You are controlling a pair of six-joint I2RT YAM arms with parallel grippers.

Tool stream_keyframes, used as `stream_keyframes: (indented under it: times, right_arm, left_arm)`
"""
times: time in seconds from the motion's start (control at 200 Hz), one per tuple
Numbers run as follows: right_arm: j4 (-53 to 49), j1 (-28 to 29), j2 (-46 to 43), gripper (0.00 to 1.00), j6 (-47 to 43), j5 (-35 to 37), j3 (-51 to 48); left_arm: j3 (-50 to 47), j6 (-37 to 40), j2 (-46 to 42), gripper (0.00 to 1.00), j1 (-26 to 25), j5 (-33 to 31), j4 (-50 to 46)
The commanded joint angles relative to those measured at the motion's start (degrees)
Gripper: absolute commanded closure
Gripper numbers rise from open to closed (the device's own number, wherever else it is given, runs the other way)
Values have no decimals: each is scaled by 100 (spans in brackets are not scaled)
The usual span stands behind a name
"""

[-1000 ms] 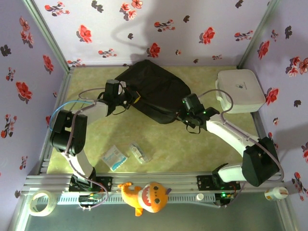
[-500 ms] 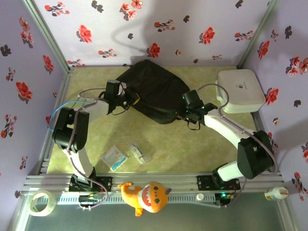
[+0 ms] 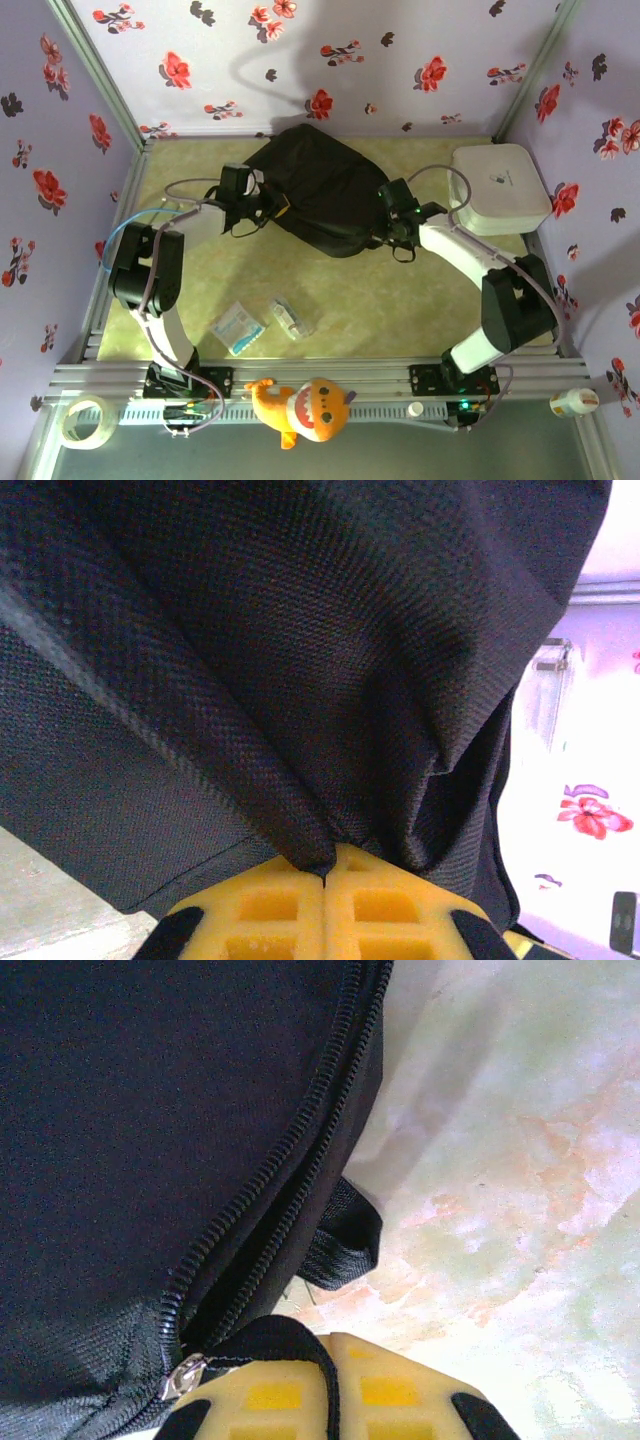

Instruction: Pack books, pencil case, and school supplies into a backpack

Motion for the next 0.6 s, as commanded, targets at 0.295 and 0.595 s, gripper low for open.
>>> stream_keyframes:
  times: [0.295, 0.595]
  right_arm:
    - [538, 214, 551, 100, -597, -1318, 536]
    - [757, 634, 1282, 100, -740, -1537, 1249]
  left_arm:
    - [-767, 384, -687, 51, 593, -459, -294]
    - [-1780, -863, -1443, 38, -207, -831, 418]
